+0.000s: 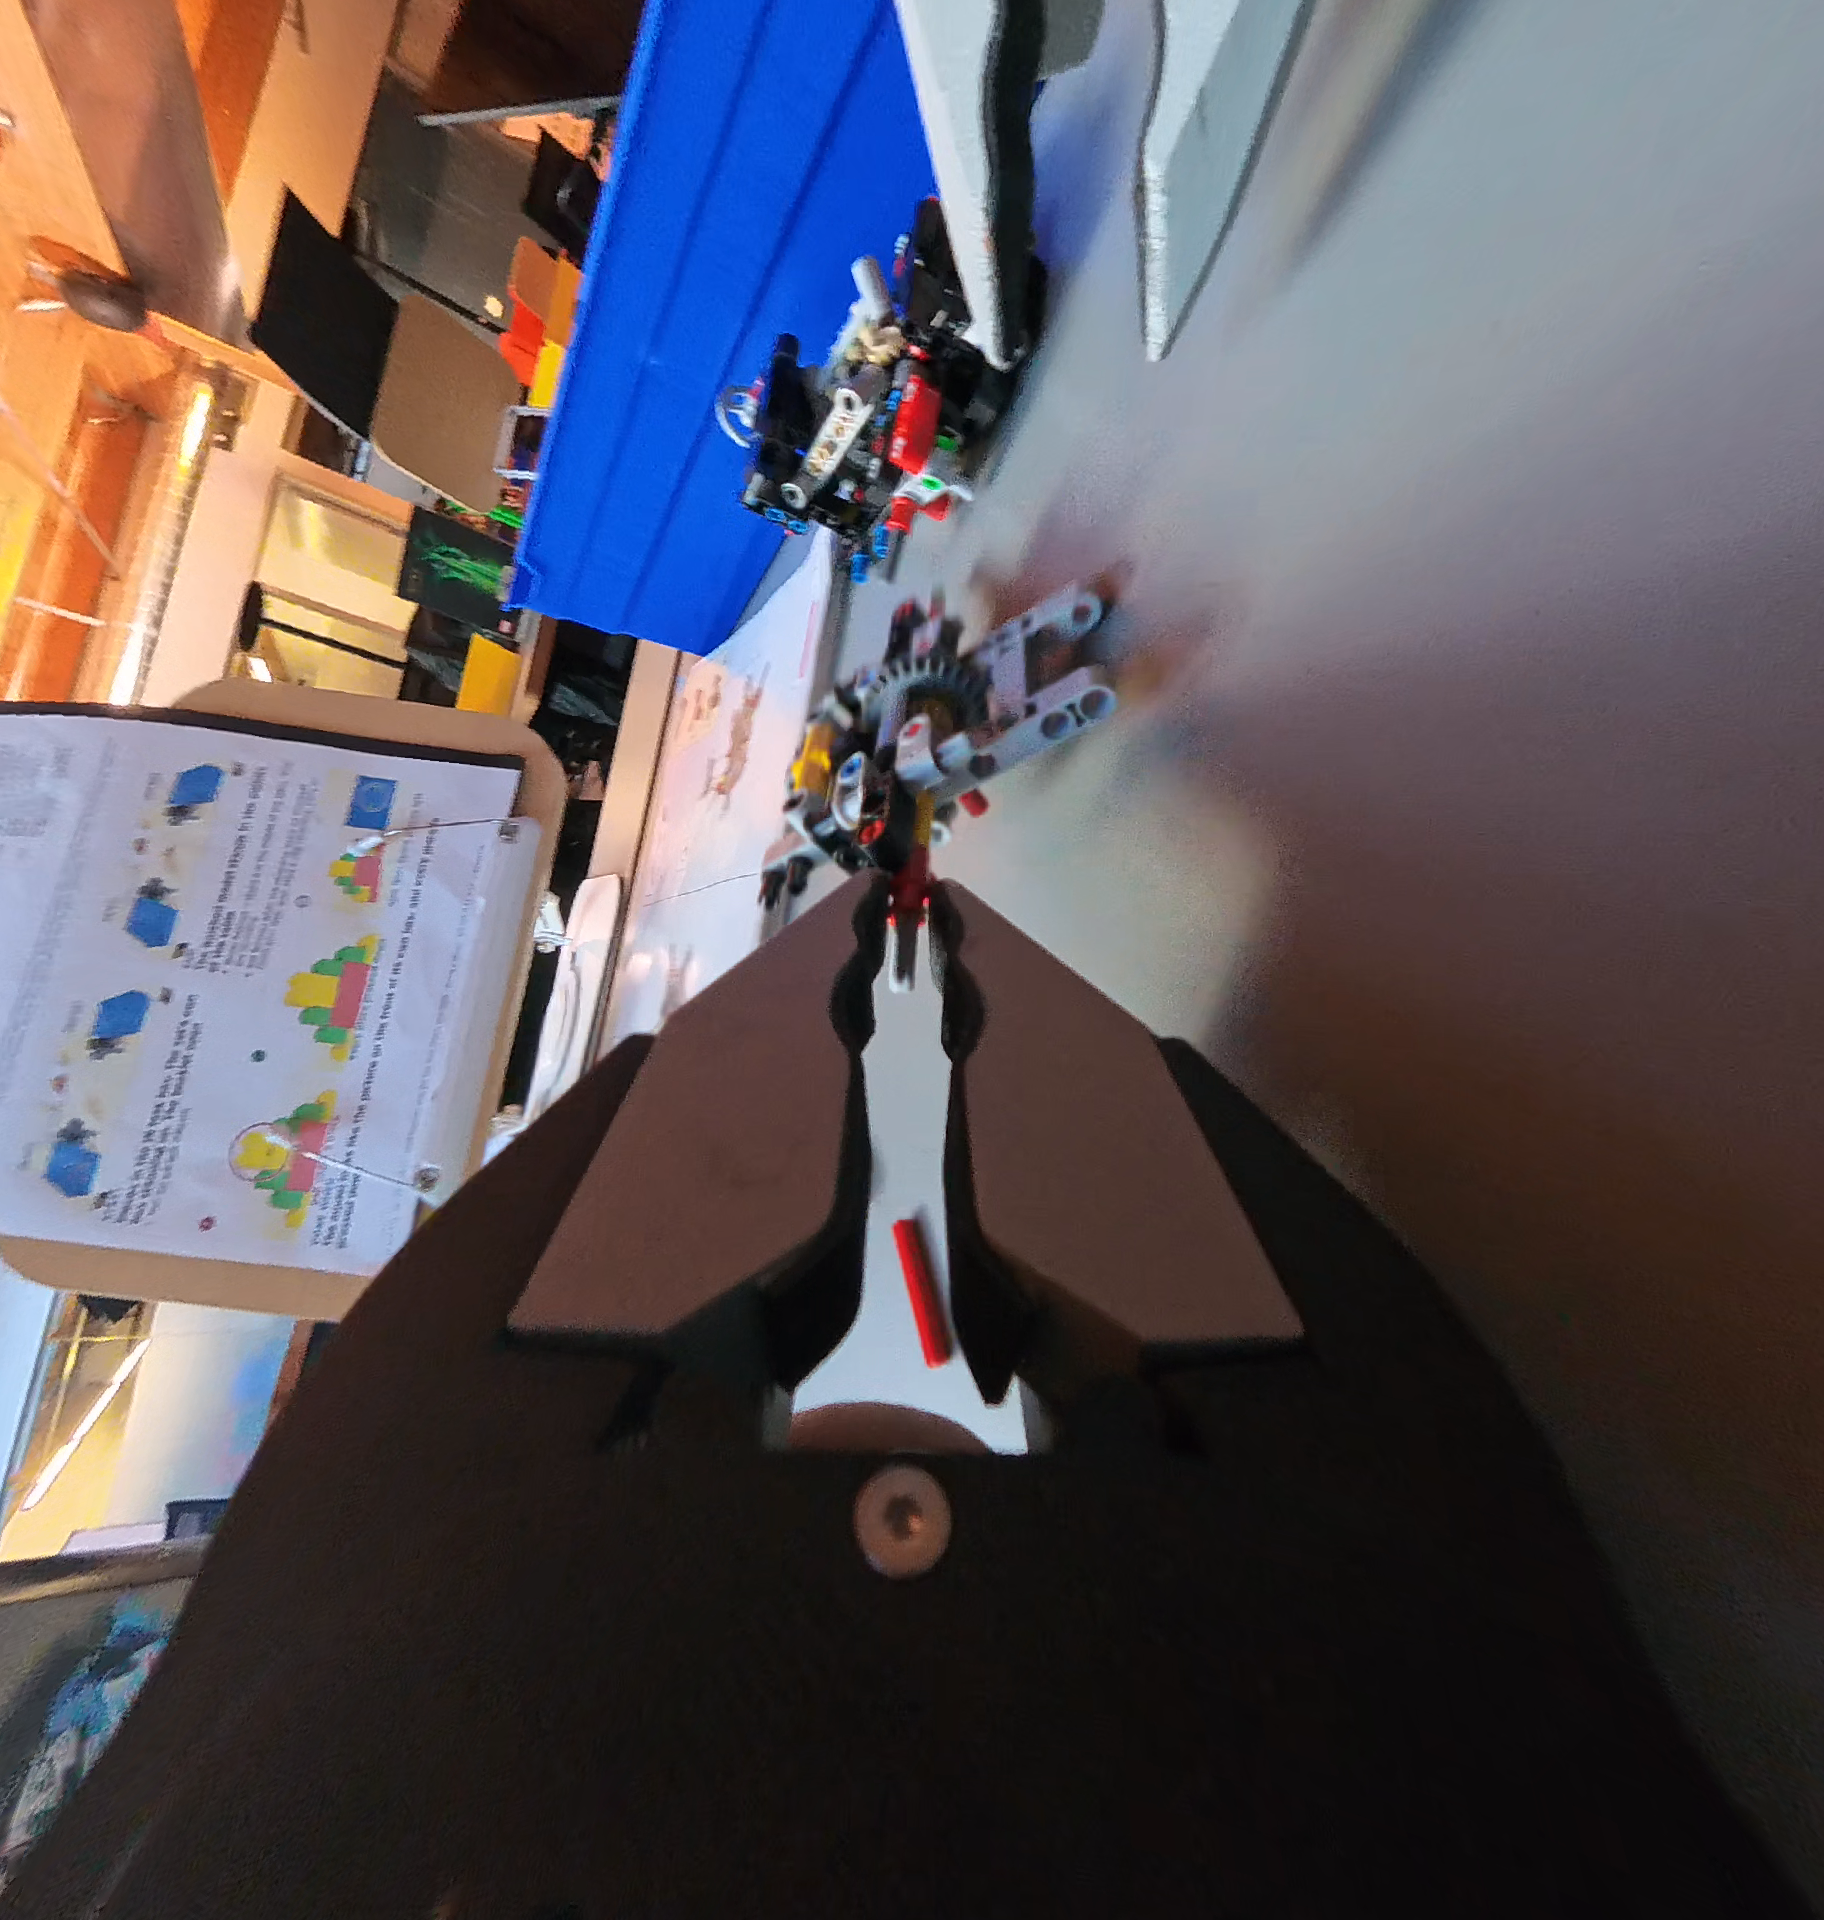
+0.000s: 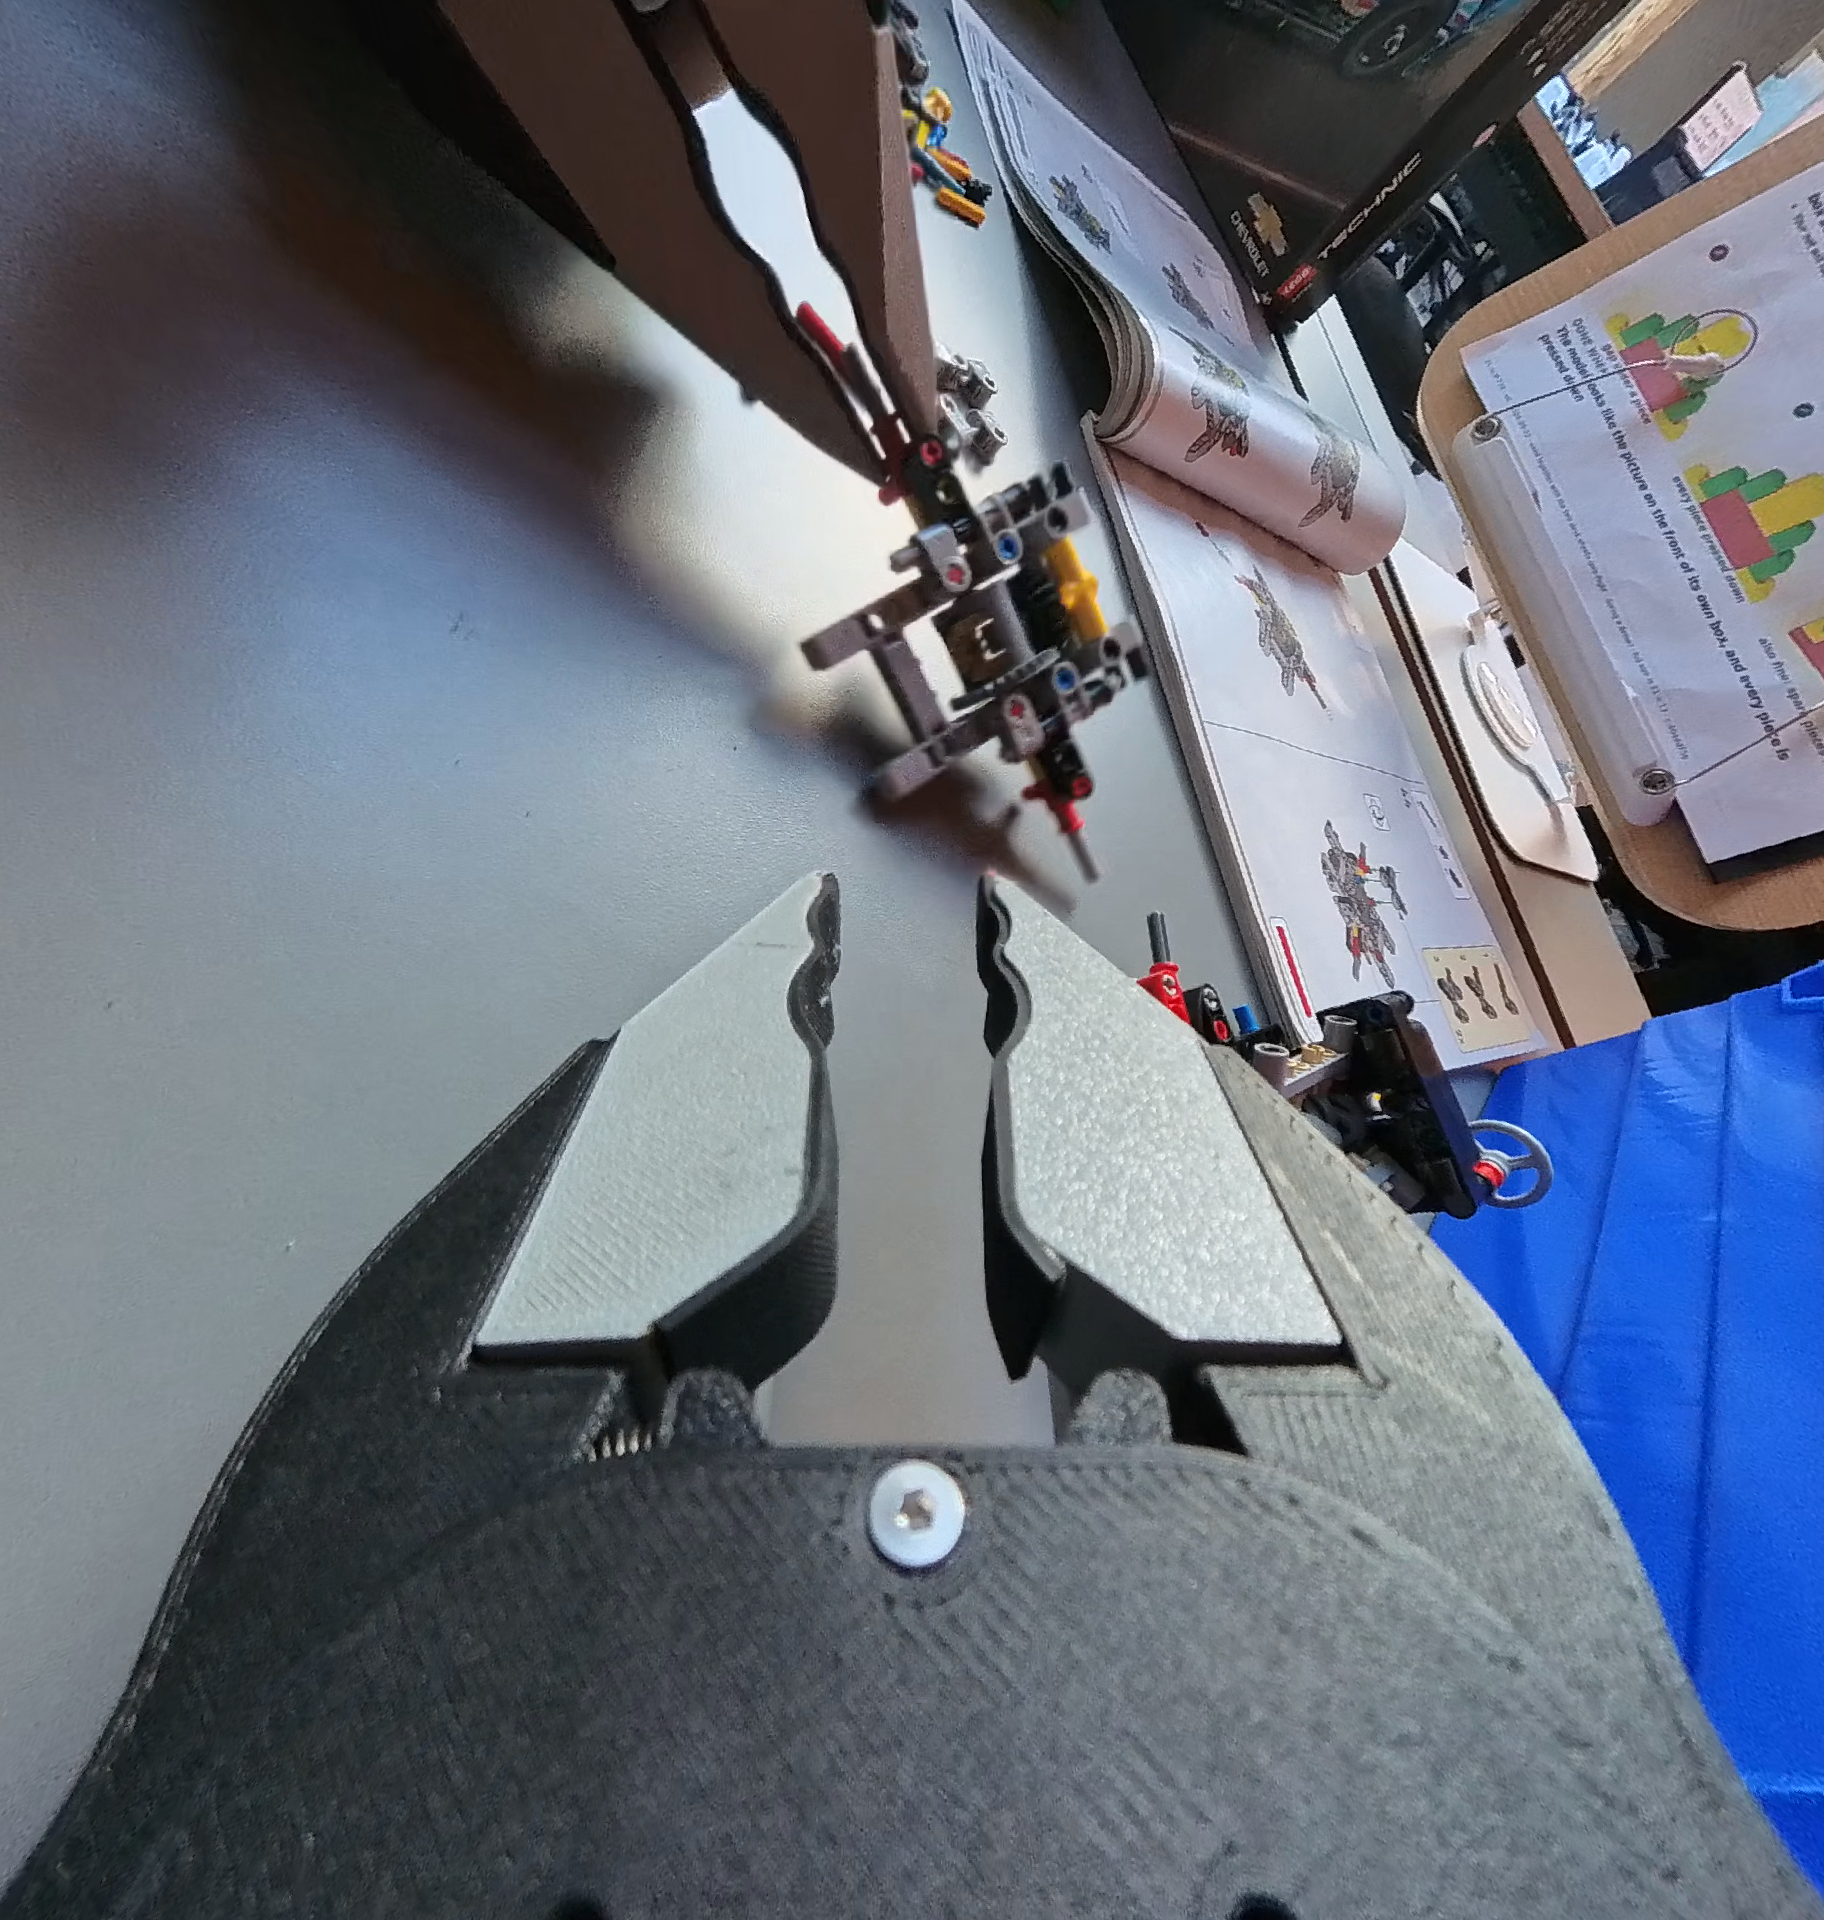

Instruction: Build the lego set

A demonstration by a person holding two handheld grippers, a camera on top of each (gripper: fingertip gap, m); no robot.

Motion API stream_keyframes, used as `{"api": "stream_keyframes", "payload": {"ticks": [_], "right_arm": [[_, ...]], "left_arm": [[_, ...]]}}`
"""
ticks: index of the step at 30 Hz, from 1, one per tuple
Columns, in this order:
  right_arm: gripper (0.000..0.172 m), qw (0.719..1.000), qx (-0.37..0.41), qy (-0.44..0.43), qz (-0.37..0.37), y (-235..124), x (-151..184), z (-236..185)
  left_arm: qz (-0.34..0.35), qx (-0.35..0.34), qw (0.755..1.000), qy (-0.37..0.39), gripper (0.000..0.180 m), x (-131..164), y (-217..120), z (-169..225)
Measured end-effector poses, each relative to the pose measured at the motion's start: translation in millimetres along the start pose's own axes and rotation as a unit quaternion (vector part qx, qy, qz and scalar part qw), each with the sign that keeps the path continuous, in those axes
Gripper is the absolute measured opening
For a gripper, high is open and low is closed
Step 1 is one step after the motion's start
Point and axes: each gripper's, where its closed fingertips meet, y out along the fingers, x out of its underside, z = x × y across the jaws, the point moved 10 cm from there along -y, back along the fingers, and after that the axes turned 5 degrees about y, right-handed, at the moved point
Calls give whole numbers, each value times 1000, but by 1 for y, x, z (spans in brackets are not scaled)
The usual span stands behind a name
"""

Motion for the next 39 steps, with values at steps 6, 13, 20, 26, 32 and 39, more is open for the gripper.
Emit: {"api": "stream_keyframes", "payload": {"ticks": [6, 13, 20, 26, 32, 39], "right_arm": [[22, 1000, -3, -4, 2, 0, 0, -1], [21, 1000, -4, 1, 11, -3, 0, 0], [20, 998, -12, 41, 54, -10, -3, 8], [20, 989, -14, 104, 107, -20, -7, 22], [15, 982, -7, 133, 135, -27, -7, 30], [12, 976, 7, 148, 157, -33, -7, 35]], "left_arm": [[1, 20, 1000, 4, 5, -4, 1, 5], [7, 37, 999, -13, 5, -5, 1, 6], [16, 53, 998, -37, 5, -2, 1, 4], [10, 56, 998, -32, 5, 0, 2, 4], [-2, 55, 998, -23, 5, 2, 4, 5], [-3, 57, 998, -31, 5, 3, 5, 3]]}}
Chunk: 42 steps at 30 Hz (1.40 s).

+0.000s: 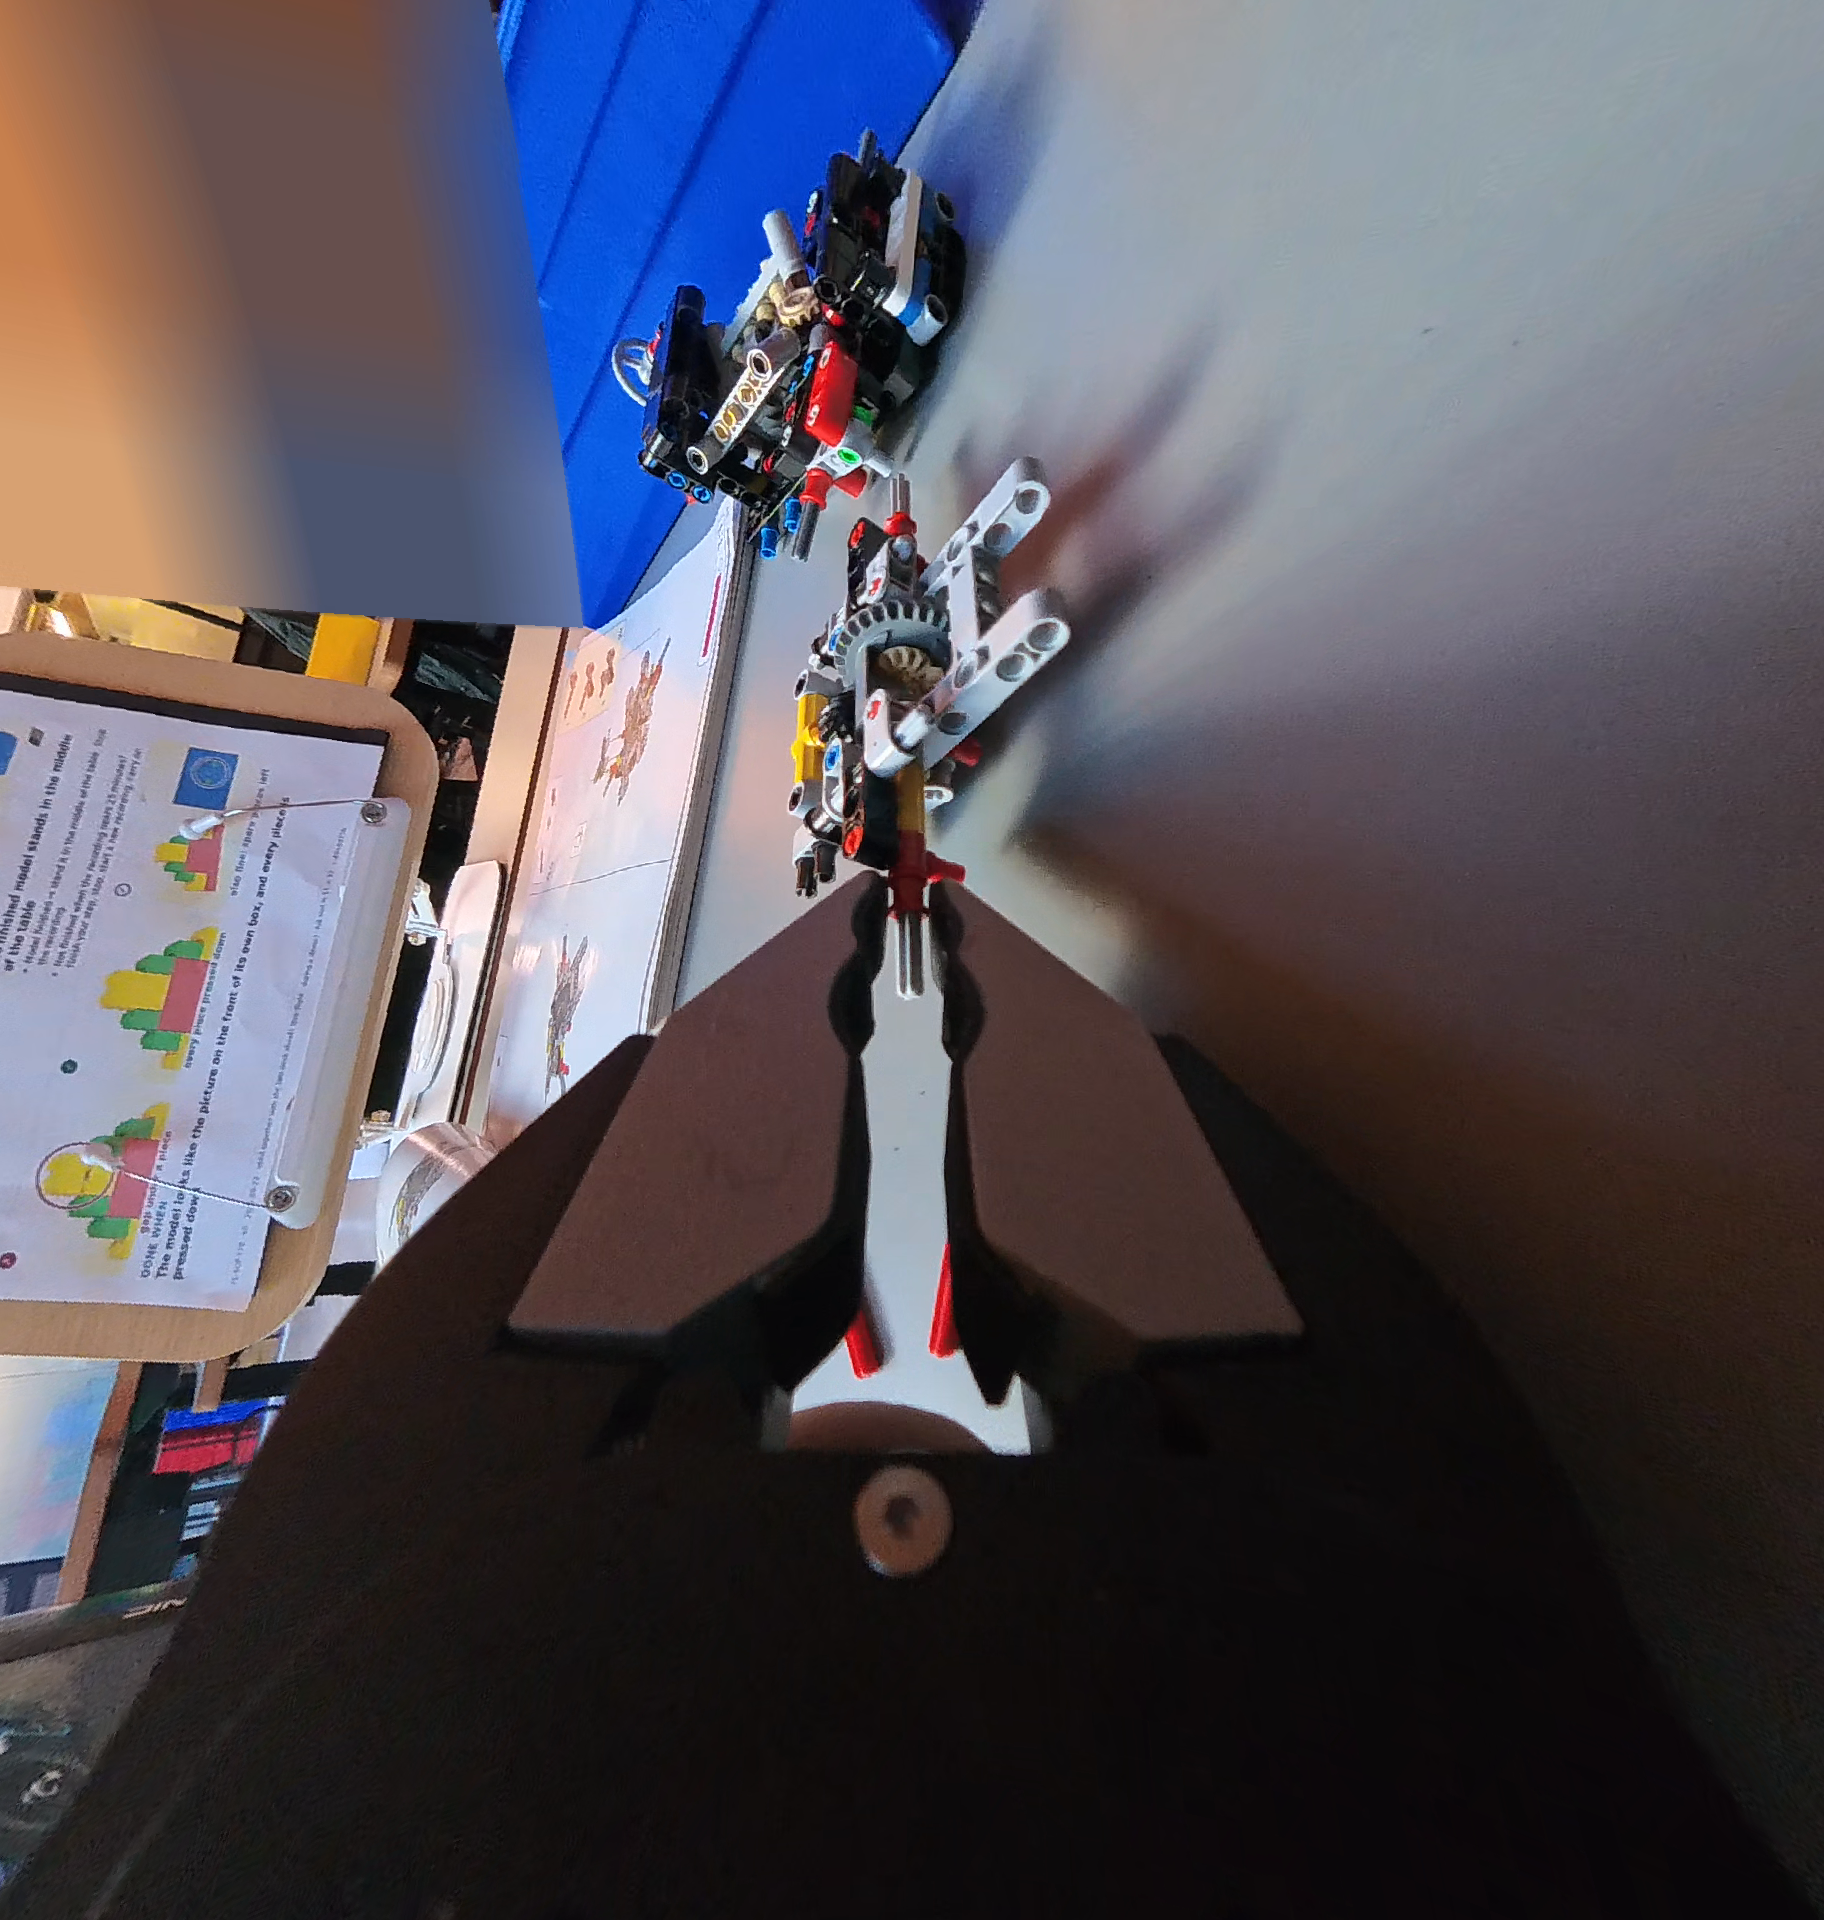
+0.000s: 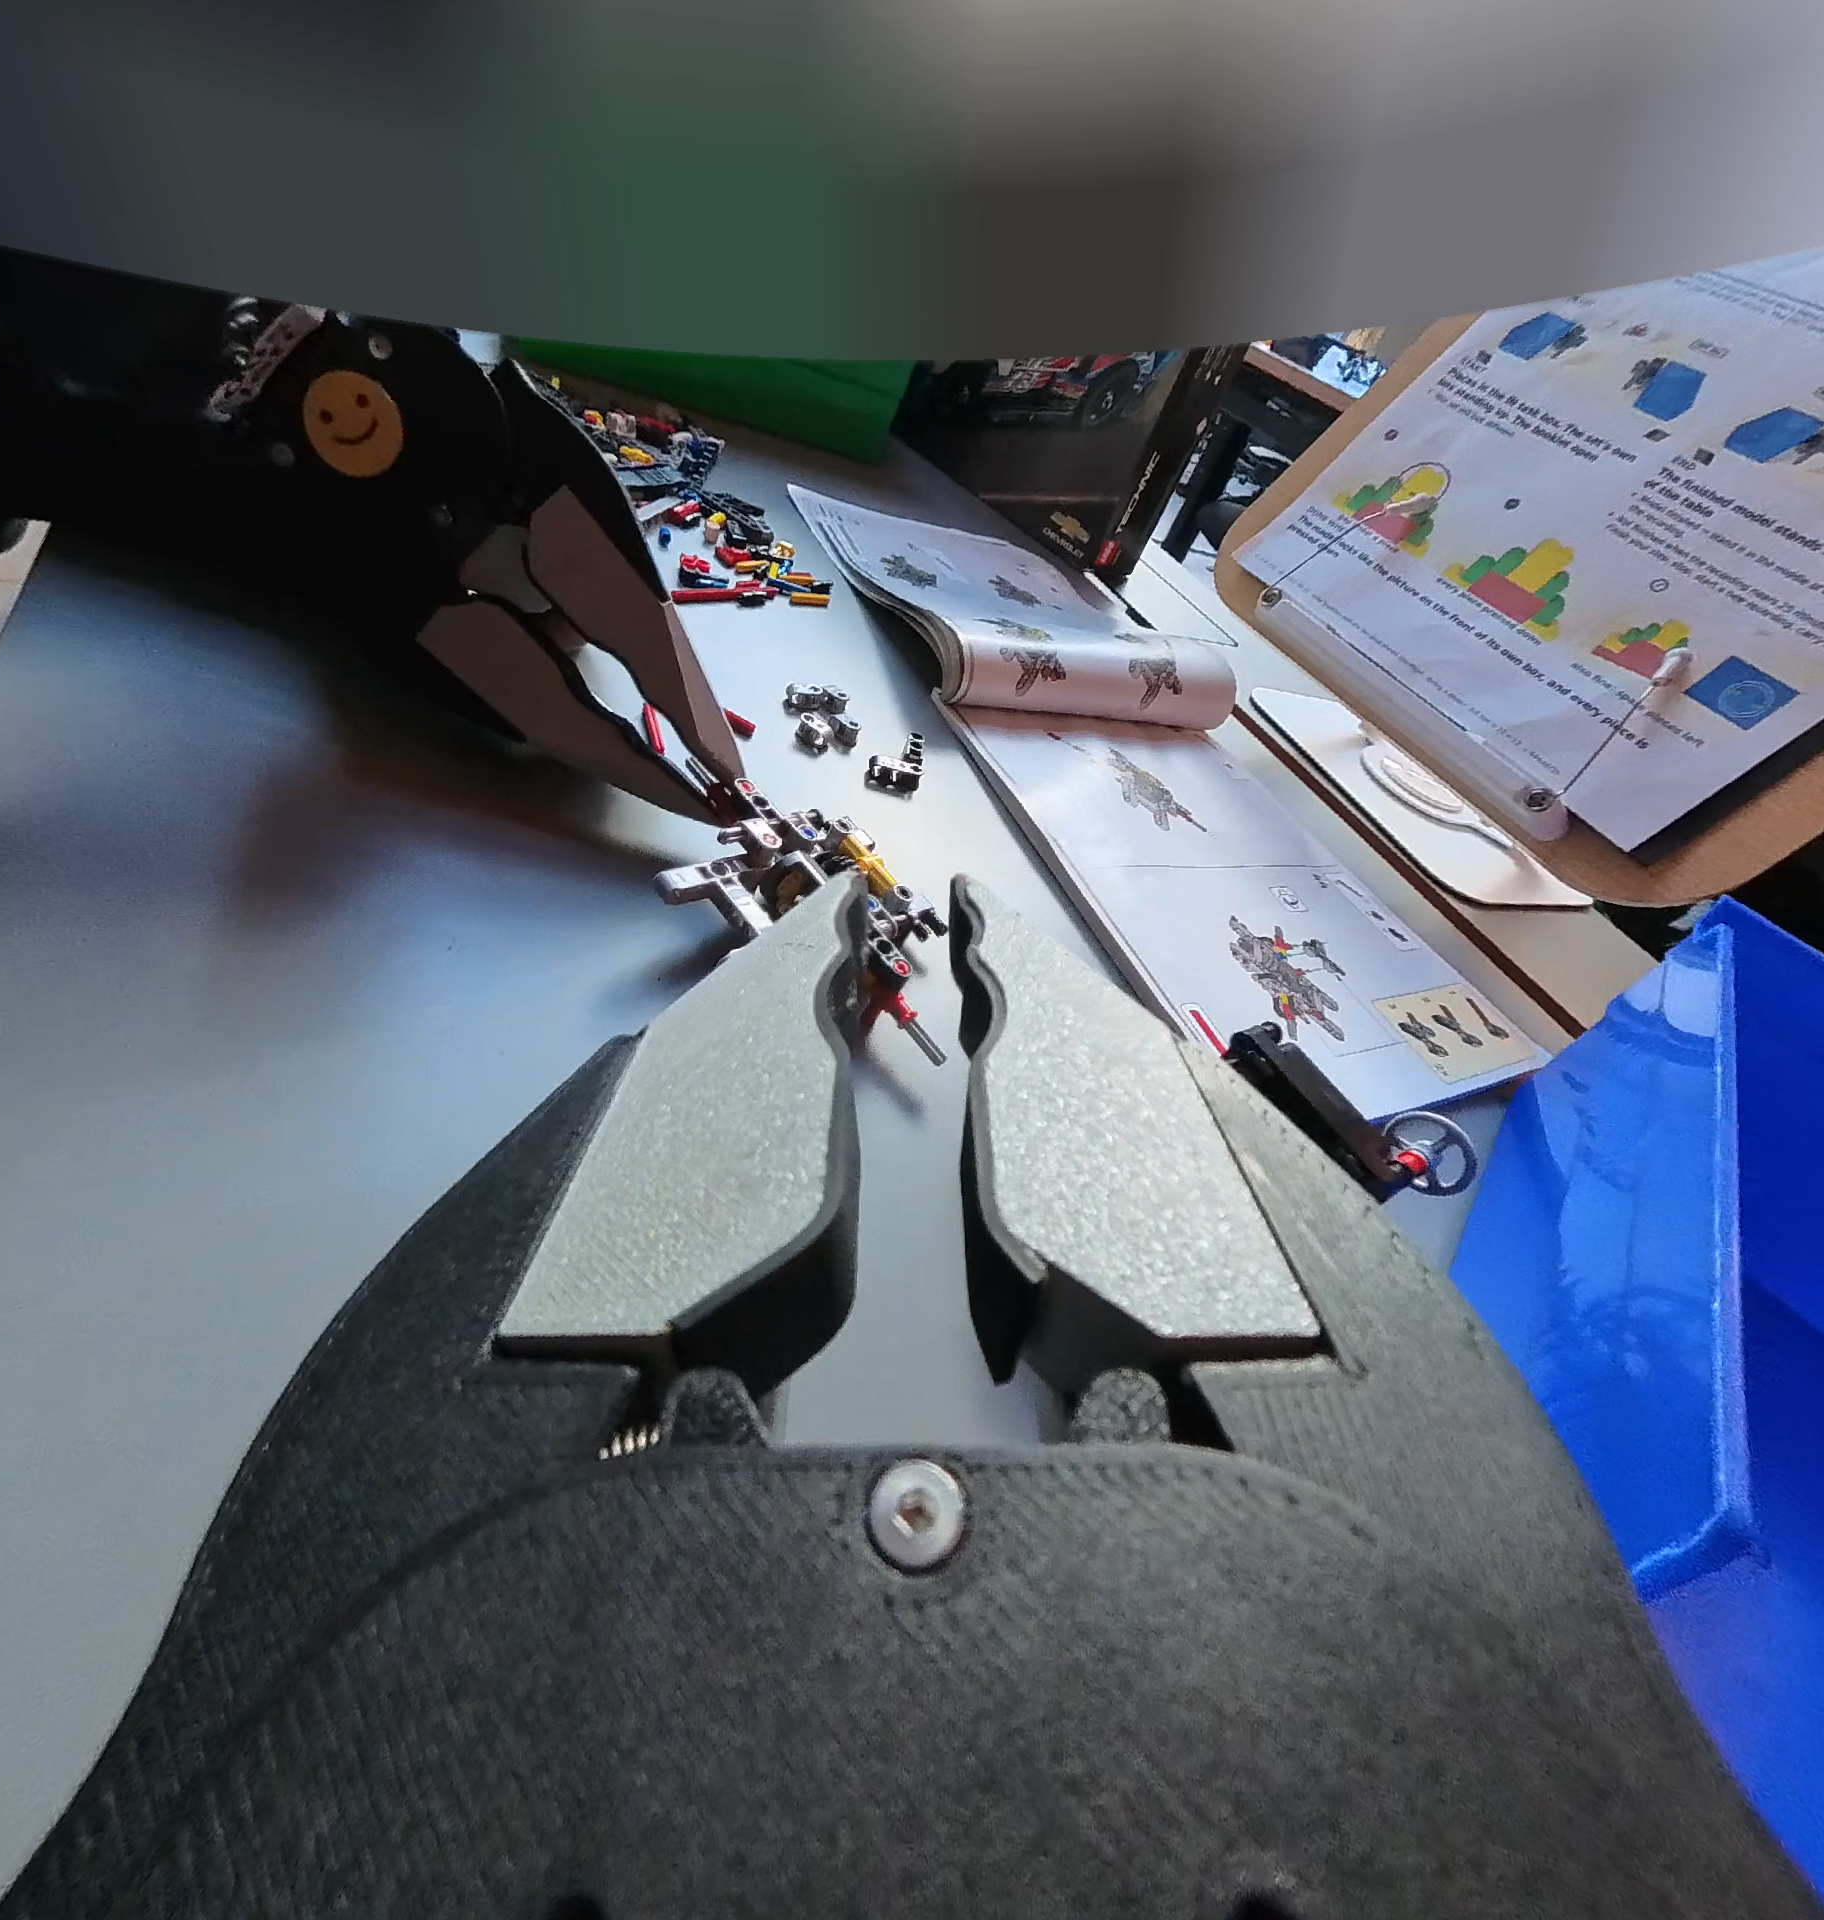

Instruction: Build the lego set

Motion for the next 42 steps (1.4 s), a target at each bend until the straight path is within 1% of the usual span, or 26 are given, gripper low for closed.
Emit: {"api": "stream_keyframes", "payload": {"ticks": [21, 42], "right_arm": [[5, 1000, 8, -7, -6, 0, 3, 2], [2, 1000, 7, -8, -12, 1, 5, 3]], "left_arm": [[4, 4, 1000, -2, 5, 0, 0, 0], [3, 6, 1000, -3, 5, 0, 0, 0]]}}
